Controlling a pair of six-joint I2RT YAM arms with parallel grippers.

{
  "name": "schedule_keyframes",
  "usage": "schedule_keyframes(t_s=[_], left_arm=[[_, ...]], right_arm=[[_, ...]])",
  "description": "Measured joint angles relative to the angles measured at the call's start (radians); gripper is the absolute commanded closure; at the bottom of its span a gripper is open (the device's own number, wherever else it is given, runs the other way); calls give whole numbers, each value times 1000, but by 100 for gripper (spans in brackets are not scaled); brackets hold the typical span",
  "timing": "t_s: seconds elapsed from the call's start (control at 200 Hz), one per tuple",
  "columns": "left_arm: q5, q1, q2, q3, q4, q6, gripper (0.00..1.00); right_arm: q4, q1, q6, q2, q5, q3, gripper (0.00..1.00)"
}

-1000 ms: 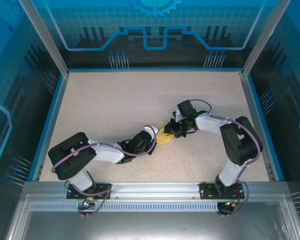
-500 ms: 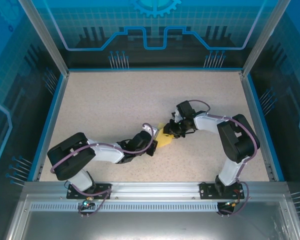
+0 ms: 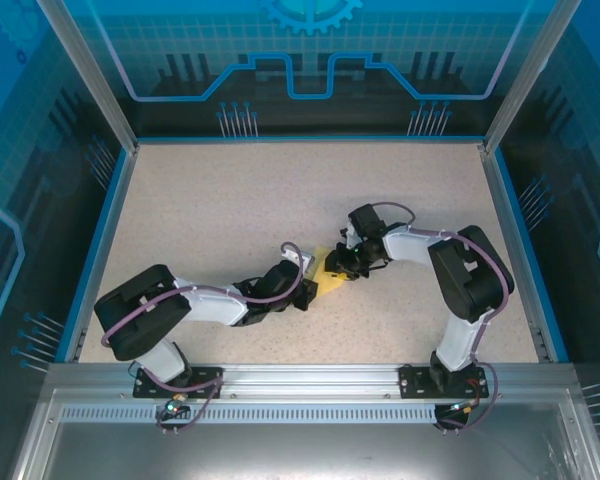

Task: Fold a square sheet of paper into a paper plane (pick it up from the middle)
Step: Fourth fold the wing at the center of the table.

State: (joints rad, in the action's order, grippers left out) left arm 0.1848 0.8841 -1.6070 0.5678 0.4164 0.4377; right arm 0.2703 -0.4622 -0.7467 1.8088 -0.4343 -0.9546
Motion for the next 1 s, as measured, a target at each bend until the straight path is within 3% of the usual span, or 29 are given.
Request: schedule_keyframes(t_s=[0.43, 0.695, 1.0], left_arm=[[-11, -3, -22, -16, 52, 1, 76], [-18, -3, -31, -46, 98, -1, 92], [-62, -30, -31, -47, 101, 10, 95]], right_arm=[[18, -3, 5, 11, 4, -16, 69], [19, -3, 8, 11, 4, -16, 70], [32, -2, 89, 16, -1, -23, 73]])
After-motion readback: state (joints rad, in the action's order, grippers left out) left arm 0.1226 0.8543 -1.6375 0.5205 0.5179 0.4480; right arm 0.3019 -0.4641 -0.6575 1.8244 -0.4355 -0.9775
